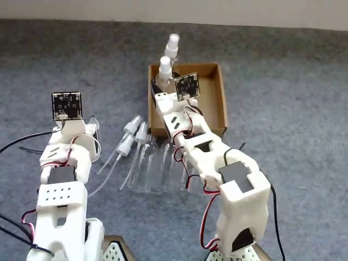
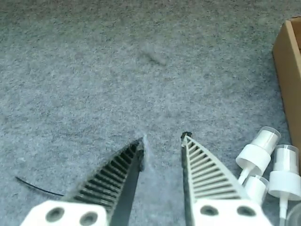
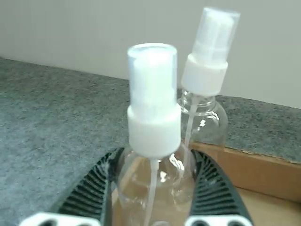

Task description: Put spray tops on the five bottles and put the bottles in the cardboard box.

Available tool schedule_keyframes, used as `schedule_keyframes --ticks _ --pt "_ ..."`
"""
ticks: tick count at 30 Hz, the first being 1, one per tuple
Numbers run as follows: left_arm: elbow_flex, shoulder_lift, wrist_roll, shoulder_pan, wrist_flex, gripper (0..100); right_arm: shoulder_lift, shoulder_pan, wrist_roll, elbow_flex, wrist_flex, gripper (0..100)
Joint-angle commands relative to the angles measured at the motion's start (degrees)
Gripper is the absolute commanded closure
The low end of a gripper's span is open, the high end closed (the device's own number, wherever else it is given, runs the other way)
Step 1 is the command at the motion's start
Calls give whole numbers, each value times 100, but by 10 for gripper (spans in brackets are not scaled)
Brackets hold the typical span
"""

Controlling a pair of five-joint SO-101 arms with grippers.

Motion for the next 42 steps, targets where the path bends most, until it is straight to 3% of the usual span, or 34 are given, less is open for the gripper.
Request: schedule_keyframes --ticks 1,11,17,25,36,42 --pt "-31 -22 44 92 -97 873 -119 -40 53 -268 48 896" --pt "-31 -22 44 92 -97 873 -119 -31 53 -268 48 890" --pt "-31 -22 44 92 -97 873 -119 -31 53 -268 48 776" --pt "-31 -22 44 92 -97 873 -497 -31 53 -224 75 770" --pt "-22 -13 44 92 -97 873 -2070 -22 53 -259 1736 770" --pt "57 -13 44 92 -132 873 -3495 -31 53 -259 3451 770"
